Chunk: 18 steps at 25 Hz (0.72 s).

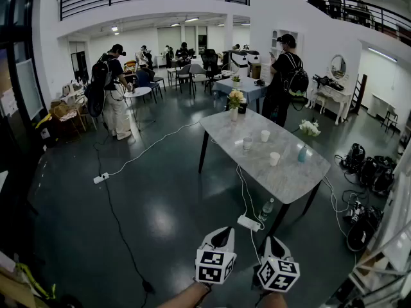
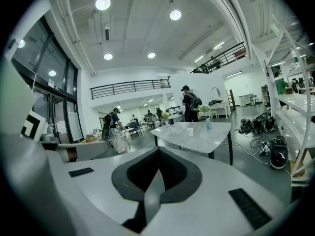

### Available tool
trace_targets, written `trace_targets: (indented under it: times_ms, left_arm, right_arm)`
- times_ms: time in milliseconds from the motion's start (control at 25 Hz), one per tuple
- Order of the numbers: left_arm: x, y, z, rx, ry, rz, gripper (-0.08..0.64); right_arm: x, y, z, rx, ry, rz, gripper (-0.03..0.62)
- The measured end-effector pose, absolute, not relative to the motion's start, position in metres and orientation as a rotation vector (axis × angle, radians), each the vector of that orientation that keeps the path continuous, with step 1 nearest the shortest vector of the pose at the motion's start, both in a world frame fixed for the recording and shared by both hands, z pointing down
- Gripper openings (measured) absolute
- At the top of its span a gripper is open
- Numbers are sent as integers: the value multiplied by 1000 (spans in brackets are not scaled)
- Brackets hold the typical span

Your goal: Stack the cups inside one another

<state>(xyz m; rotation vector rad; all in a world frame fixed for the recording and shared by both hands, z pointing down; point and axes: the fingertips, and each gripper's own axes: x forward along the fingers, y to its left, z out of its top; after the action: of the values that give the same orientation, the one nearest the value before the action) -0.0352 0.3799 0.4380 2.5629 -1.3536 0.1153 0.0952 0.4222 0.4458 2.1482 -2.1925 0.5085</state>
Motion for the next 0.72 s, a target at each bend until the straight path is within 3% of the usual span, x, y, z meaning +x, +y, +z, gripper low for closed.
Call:
trace_targets:
  times_ms: [720]
  left_arm:
    - [-86, 367, 450, 2603, -1337, 173, -3]
  right_arm:
    - [63, 413, 453, 2241, -2159, 573, 8]
